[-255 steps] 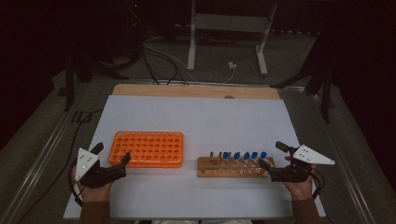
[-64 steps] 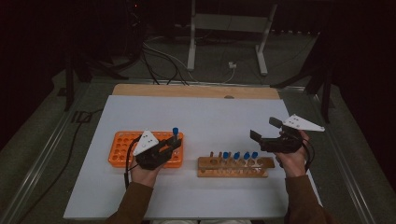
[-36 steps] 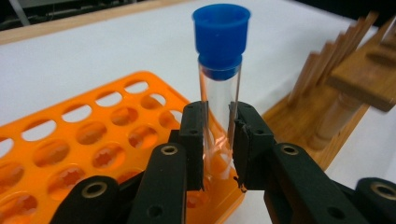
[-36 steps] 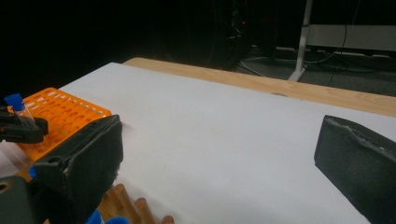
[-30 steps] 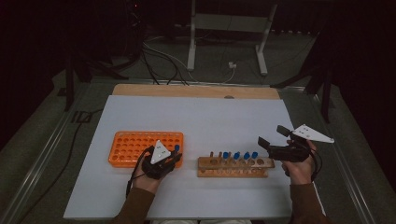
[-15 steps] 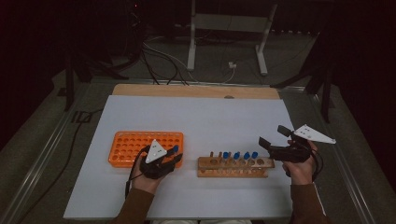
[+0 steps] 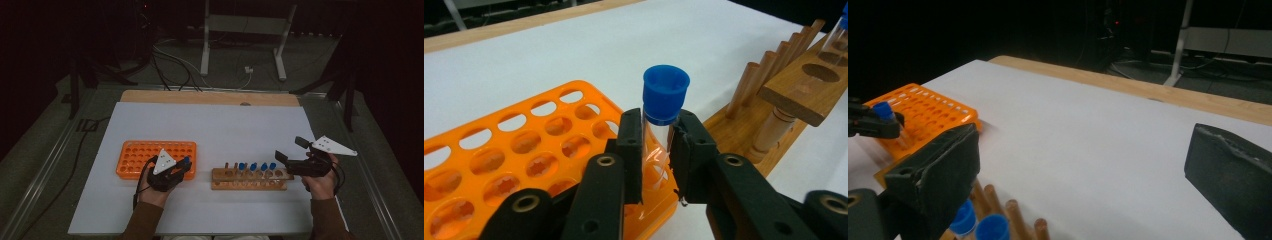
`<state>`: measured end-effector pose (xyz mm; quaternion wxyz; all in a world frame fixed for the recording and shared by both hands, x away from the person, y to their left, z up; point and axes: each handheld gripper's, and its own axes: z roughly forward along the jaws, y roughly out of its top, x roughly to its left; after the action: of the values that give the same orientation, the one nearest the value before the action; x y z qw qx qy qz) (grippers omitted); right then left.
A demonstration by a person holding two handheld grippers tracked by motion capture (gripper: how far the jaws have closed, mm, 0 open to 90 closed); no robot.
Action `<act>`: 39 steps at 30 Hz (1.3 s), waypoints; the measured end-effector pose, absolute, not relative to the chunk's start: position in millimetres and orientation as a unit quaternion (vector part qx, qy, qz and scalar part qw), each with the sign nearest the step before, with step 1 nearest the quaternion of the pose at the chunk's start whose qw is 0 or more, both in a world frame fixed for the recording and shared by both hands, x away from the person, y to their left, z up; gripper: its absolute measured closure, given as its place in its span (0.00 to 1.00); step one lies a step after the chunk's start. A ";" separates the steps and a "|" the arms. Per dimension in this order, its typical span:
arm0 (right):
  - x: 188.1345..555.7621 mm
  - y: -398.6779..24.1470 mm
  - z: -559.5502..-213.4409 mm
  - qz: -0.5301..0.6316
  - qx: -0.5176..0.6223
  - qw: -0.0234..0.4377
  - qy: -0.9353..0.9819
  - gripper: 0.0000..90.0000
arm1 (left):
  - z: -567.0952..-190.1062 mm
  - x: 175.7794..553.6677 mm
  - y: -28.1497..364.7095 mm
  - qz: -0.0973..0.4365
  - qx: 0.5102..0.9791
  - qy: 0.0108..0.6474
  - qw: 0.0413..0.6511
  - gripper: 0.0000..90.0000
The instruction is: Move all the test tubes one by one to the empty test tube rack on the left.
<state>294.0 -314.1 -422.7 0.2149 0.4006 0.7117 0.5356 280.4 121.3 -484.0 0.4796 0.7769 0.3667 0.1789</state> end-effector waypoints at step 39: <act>277.8 -301.2 -456.3 0.482 0.314 0.162 0.801 0.58 | -467.4 274.1 185.5 0.252 0.679 0.457 0.517 0.01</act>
<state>277.8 -301.2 -456.3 0.1624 0.3143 0.8014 0.4823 274.1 185.5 -467.4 0.5167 0.6788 0.4567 0.2525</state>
